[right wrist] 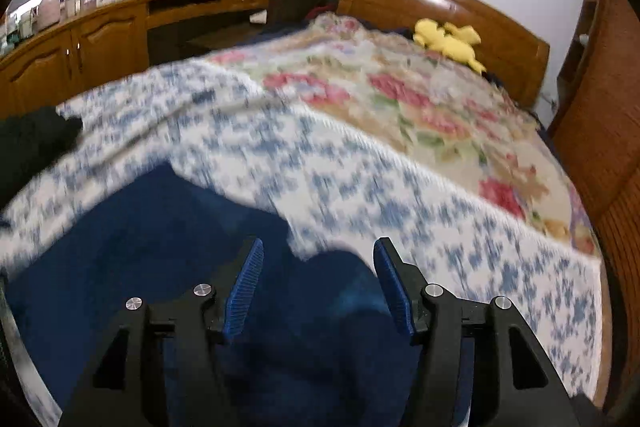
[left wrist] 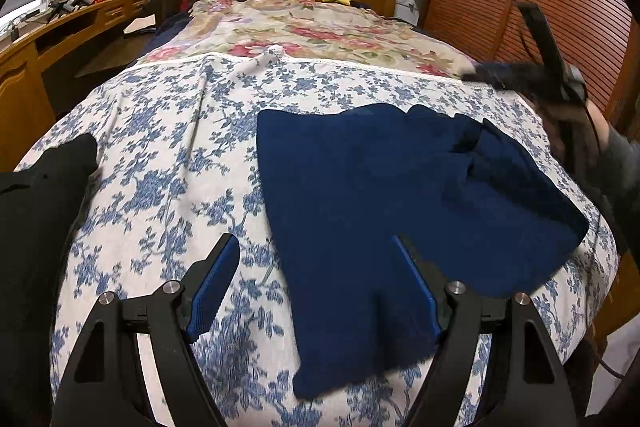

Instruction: Fold large clothes

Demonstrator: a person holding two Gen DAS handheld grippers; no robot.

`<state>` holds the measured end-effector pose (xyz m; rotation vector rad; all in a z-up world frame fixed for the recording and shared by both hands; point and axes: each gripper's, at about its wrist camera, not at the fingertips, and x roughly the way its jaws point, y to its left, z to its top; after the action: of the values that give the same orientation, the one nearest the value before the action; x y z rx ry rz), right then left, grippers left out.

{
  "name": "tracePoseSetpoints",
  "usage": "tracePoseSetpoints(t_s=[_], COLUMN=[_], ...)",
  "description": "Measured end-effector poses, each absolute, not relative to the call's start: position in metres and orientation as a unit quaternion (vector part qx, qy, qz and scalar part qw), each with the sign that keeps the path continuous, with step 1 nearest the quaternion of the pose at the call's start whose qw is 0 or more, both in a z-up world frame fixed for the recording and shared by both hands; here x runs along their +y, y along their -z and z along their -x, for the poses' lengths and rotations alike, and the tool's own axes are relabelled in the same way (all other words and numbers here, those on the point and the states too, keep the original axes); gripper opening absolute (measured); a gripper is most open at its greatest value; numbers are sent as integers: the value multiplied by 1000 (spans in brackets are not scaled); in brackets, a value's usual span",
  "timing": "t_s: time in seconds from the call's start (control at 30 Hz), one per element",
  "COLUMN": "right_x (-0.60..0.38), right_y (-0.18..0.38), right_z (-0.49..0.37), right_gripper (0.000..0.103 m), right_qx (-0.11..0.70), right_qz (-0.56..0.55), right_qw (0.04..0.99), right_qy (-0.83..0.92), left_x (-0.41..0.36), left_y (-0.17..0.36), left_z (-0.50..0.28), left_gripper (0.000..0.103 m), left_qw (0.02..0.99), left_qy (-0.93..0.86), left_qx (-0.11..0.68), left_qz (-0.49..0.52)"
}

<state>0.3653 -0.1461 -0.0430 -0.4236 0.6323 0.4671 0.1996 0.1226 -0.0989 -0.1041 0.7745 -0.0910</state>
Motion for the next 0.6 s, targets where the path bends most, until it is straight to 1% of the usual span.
tracePoseSetpoints(t_s=[0.07,0.23,0.37,0.43,0.5,0.53,0.57,0.6], right_x=[-171,-234,-271,-276,-281,-283,-286,-288], right_y=[57,72,90,98,103,103,105,107], right_z=[-366,-368,-390,-407,-421,-423,-428,-431], right_gripper=[59,59,59,59,59,59,59,59], right_qx=[333,364,402,415,423,428,434,438], right_qz=[212,166,131,107,87,79,73,68], right_qw=[897,905,901,900,898,897,895,893], right_qy=[-200,-147,-94,-85,-81,-79,-79,-80], left_x=[120,119,117,121,125,127,128,129], left_y=[98,94,89,90,94,98,104,108], left_z=[-207,-229,-267,-288,-313,-325,-341,-350], left_gripper=[78,78,78,78,76,71,70,69], left_qw=[924,928,929,927,924,921,916,913], left_qy=[43,46,51,52,53,50,45,45], left_qx=[377,368,367,370,379,387,398,404], left_qz=[42,20,-11,-11,-9,-10,-13,-13])
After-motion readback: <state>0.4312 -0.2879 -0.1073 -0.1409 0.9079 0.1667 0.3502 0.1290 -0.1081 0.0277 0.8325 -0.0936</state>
